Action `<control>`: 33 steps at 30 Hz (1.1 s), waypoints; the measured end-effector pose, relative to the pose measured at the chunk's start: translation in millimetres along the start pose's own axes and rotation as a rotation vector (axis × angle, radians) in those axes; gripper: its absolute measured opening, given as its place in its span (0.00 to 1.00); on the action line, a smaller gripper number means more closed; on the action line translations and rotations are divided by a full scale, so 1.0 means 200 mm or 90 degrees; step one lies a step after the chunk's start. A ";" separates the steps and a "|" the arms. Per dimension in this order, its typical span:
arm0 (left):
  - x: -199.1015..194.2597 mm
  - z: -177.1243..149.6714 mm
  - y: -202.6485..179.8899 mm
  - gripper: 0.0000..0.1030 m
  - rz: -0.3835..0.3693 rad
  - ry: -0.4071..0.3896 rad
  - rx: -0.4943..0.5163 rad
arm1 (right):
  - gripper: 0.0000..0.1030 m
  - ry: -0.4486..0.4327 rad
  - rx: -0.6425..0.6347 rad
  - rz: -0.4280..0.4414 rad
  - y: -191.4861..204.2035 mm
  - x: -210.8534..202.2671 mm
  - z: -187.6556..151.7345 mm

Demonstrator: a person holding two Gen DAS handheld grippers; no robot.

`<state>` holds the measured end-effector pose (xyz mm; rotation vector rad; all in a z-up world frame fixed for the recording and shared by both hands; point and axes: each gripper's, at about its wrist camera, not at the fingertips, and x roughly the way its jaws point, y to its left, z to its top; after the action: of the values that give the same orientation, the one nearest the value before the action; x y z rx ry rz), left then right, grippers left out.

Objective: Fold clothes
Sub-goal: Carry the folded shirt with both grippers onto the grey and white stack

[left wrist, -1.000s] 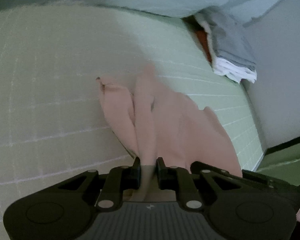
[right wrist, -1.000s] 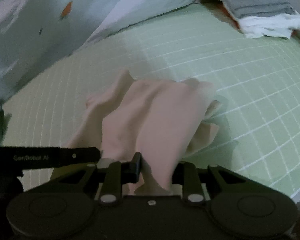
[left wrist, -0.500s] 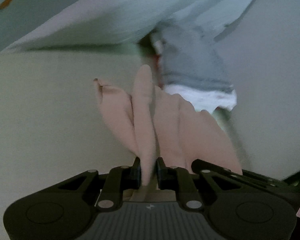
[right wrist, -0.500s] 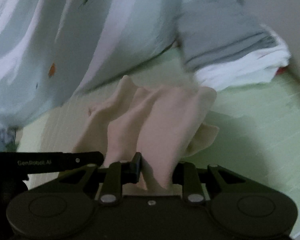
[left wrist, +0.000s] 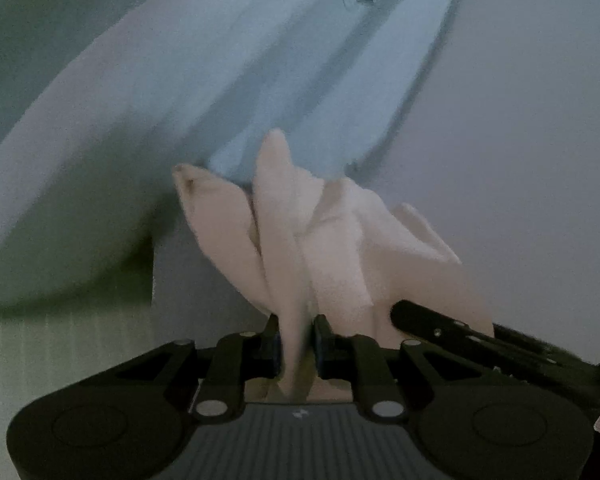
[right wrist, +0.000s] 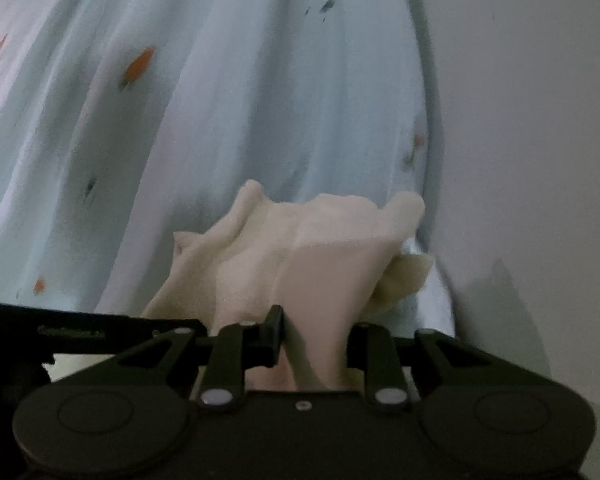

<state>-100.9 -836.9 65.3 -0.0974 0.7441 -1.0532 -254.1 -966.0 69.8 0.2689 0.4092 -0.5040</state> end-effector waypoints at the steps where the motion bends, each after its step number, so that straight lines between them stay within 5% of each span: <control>1: 0.05 0.04 0.01 0.28 0.013 -0.010 -0.007 | 0.28 -0.008 0.018 0.001 -0.04 0.07 0.05; 2: 0.11 0.05 0.02 0.37 0.039 -0.008 -0.009 | 0.34 -0.006 0.031 0.005 -0.08 0.14 0.06; 5: 0.27 0.00 0.08 0.40 0.136 0.026 -0.005 | 0.39 0.039 0.065 -0.011 -0.16 0.39 0.01; 9: 0.27 -0.16 0.22 0.45 0.155 0.078 -0.036 | 0.42 0.114 0.109 -0.055 -0.23 0.56 -0.14; 17: -0.08 -0.39 0.24 0.72 0.198 0.066 0.011 | 0.76 0.090 0.087 -0.094 -0.09 0.27 -0.23; 23: -0.28 -0.50 0.17 0.79 0.176 0.086 0.039 | 0.94 0.070 0.070 -0.100 0.06 -0.01 -0.31; 33: -0.57 -0.74 0.08 0.93 0.152 0.113 0.094 | 1.00 0.117 0.064 -0.133 0.34 -0.38 -0.65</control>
<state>-210.0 -695.6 5.3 0.2101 0.8127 -0.8916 -319.7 -832.5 -1.2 0.3731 0.5955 -0.7090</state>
